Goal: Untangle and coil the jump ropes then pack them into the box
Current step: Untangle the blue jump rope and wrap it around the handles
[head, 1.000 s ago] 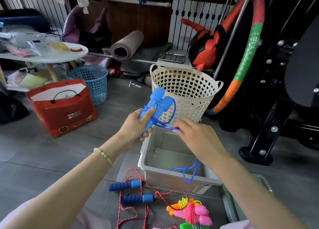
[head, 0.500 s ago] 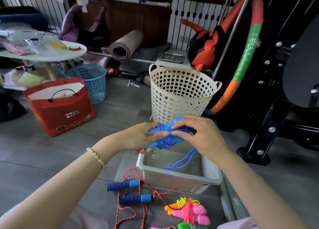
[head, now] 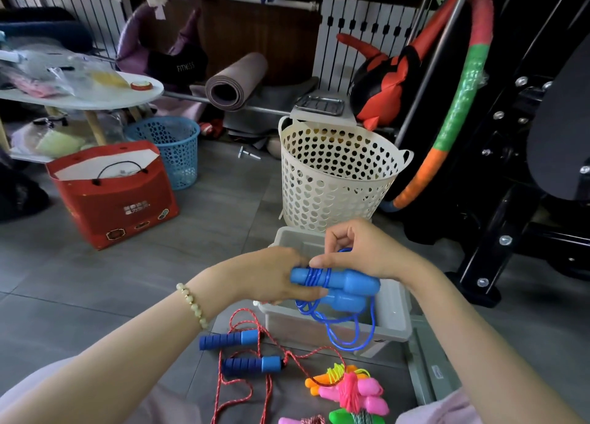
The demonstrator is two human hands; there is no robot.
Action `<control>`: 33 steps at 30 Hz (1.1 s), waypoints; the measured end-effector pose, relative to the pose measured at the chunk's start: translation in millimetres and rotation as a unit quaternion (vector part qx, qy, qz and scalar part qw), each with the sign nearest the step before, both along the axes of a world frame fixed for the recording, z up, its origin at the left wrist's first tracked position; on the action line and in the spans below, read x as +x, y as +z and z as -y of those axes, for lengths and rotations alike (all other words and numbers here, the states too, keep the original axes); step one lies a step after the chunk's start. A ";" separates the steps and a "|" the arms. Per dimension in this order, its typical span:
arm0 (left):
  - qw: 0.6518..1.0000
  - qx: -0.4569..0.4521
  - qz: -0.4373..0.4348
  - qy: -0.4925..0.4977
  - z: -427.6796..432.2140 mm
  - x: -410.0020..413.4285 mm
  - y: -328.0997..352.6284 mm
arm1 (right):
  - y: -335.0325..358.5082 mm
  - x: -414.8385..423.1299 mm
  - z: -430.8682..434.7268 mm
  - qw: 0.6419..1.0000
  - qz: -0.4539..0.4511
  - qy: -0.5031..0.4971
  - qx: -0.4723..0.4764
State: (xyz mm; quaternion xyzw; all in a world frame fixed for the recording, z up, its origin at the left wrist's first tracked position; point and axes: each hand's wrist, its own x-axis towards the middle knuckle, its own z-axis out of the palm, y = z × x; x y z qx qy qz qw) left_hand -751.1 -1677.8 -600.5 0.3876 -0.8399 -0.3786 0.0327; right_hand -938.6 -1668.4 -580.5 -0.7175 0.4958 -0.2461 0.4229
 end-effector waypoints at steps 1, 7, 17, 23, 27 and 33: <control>1.000 -0.004 -0.004 -0.006 -1.2 0.3 -0.8 | -1.8 -0.4 0.3 0.999 0.015 0.013 0.034; 0.996 0.050 -0.060 -0.030 -7.7 3.3 0.3 | -13.6 5.2 -2.7 0.962 0.174 0.058 0.204; 0.963 0.169 -0.209 0.003 -1.3 14.1 9.4 | -5.0 1.7 -6.9 0.879 0.369 0.041 0.300; 0.942 0.205 -0.255 0.074 3.4 9.5 3.3 | -12.8 -1.3 -10.6 0.878 0.410 0.065 0.238; 0.907 0.224 -0.312 0.175 12.9 5.8 -5.8 | -17.8 9.2 -19.2 0.944 0.286 0.033 0.163; 0.883 0.169 -0.316 0.301 27.0 0.6 -21.4 | -29.2 23.7 -22.8 0.999 -0.013 -0.048 -0.003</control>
